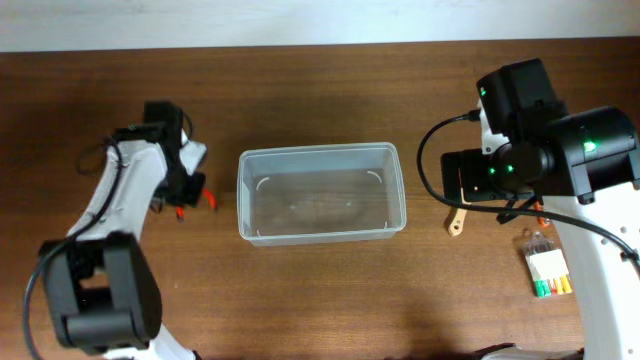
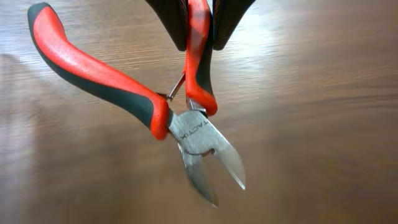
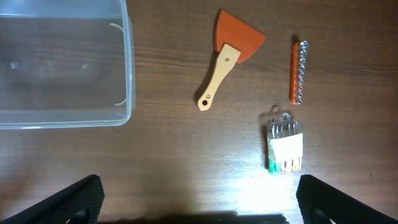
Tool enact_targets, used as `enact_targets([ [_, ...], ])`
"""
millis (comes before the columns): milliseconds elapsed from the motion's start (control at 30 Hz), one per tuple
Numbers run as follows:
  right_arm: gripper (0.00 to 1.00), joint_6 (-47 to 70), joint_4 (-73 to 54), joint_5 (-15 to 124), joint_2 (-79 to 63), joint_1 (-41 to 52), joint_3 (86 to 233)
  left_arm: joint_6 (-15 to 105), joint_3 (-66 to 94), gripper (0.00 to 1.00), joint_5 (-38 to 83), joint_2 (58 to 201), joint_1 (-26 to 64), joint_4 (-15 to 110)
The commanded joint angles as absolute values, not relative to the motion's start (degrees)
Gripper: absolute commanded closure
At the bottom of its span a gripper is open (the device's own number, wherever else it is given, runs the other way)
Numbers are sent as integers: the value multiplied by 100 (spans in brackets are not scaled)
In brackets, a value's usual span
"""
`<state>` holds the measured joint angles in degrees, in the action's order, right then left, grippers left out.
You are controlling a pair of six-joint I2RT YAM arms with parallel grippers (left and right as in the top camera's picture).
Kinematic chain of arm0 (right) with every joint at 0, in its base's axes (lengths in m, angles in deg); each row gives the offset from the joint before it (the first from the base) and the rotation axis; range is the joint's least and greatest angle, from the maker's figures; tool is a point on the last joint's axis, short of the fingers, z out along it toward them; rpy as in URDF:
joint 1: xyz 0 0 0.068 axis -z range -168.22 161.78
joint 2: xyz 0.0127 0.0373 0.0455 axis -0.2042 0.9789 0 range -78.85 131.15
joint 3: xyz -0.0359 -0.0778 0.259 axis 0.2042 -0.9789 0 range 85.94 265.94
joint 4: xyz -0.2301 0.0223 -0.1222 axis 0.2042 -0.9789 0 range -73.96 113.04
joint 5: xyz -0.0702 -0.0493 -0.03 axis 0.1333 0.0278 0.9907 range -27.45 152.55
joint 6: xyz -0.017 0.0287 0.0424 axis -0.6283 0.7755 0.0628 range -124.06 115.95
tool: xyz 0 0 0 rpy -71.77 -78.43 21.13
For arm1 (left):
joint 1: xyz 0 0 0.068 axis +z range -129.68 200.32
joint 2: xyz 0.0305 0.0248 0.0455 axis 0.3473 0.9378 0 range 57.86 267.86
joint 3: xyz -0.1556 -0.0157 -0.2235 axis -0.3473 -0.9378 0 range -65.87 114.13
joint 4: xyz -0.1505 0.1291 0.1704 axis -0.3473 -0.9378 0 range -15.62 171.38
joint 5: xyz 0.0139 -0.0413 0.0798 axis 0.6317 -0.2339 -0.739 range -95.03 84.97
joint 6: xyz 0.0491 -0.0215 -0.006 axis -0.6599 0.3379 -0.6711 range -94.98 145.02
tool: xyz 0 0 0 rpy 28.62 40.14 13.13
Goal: Pack container
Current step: 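Grasp the red-handled pliers with the left gripper, then lower the pliers into the box and open the left gripper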
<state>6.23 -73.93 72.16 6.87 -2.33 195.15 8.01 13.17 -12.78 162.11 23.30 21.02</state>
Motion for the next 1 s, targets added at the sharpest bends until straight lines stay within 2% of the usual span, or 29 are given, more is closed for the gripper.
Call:
enact_targets([
  [0, 1, 586, -7406, 7380, 652, -226, 19491, 934, 1993, 98, -1333, 15496, 2302, 1945],
  [133, 1, 588, -7352, 7382, 630, -226, 19493, 932, 2447, 98, -1265, 14980, 1889, 1912],
  [267, 1, 592, -7185, 7377, 549, -160, 19502, 930, 2506, 98, -677, 14755, 1168, 1910],
  [533, 1, 590, -7022, 7375, 309, 198, 19589, 840, 2502, 98, -480, 15304, -369, 1967],
  [967, 1, 588, -7067, 7377, 282, 222, 19589, 1133, 2500, 98, -474, 16834, -631, 1910],
])
